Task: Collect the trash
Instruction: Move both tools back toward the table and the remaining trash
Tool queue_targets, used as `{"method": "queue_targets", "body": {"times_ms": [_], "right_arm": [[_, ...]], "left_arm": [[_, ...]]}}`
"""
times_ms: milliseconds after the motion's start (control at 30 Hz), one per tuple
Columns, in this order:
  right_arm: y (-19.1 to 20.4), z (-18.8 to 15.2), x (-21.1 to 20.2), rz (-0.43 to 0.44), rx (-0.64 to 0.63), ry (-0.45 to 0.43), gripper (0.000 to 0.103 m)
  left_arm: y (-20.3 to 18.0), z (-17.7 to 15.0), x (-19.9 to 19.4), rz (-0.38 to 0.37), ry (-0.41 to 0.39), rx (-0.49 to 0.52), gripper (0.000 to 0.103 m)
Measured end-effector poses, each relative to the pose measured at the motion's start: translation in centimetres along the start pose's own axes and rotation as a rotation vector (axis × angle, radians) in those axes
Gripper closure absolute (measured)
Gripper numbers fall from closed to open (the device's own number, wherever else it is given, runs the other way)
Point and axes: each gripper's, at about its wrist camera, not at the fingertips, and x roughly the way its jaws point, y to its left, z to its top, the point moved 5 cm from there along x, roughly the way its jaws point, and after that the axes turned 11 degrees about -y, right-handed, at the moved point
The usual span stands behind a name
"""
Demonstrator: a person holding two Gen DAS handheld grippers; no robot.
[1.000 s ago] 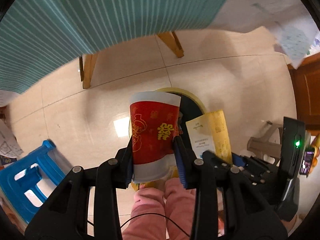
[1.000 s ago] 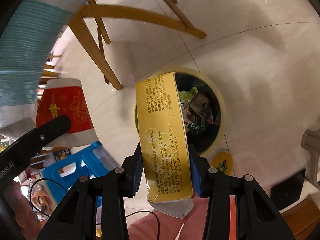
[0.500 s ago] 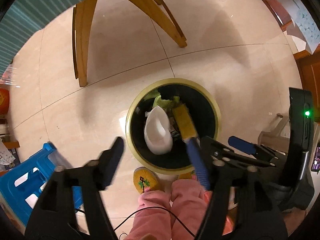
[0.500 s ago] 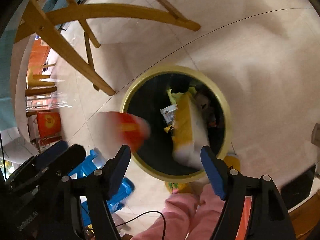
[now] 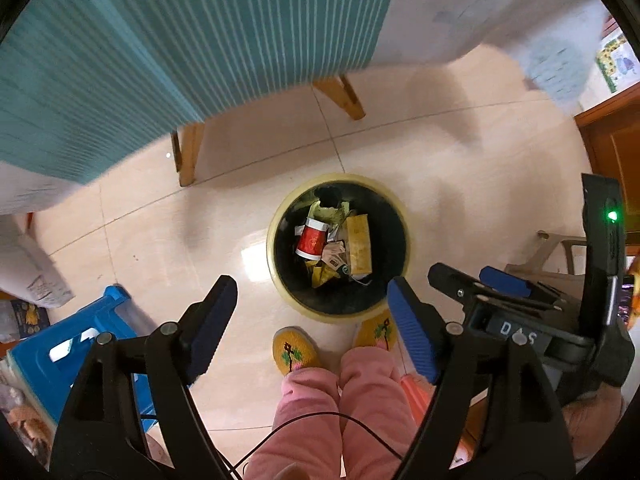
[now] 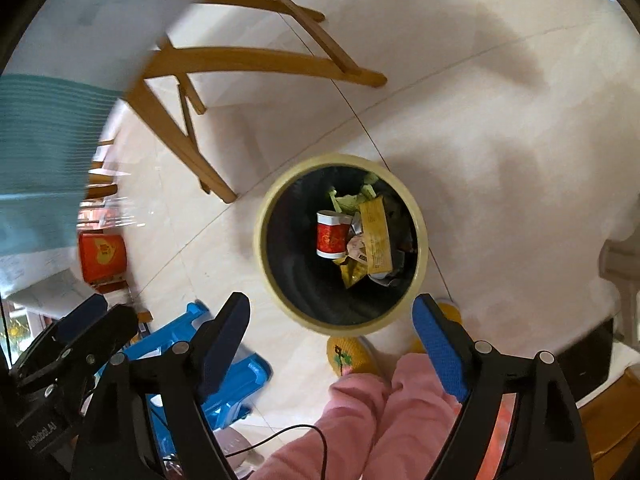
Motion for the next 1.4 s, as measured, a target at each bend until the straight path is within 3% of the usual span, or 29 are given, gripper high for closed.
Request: {"method": "queue_targets", "body": {"times_ms": [167, 433, 633, 833, 1133, 1400], "right_arm": [[2.9, 1.2, -7.2, 0.014, -0.048, -0.046, 0.018], [8.4, 3.8, -19.9, 0.044, -0.162, -0.191, 0.018], [12.7, 6.2, -29.0, 0.084, -0.256, -0.324, 0.018], [15.7, 8.4, -35.3, 0.136, -0.314, -0.418, 0.018], [18.8, 12.5, -40.4, 0.201, -0.401, -0.514, 0.018], [21.2, 17.2, -40.9, 0.221, -0.464, -0.535, 0.018]], "left_arm": [[0.7, 2.1, -7.9, -0.005, -0.079, -0.010, 0.028], [1.9, 6.1, -19.4, -0.027, -0.220, -0.044, 0.026], [2.9, 9.2, -26.1, -0.044, -0.309, -0.095, 0.021], [3.7, 12.3, -31.1, -0.042, -0.374, -0.137, 0.019], [3.3, 16.2, -36.8, 0.025, -0.471, -0.155, 0.018], [4.2, 19.5, -39.0, 0.099, -0.508, -0.184, 0.018]]}}
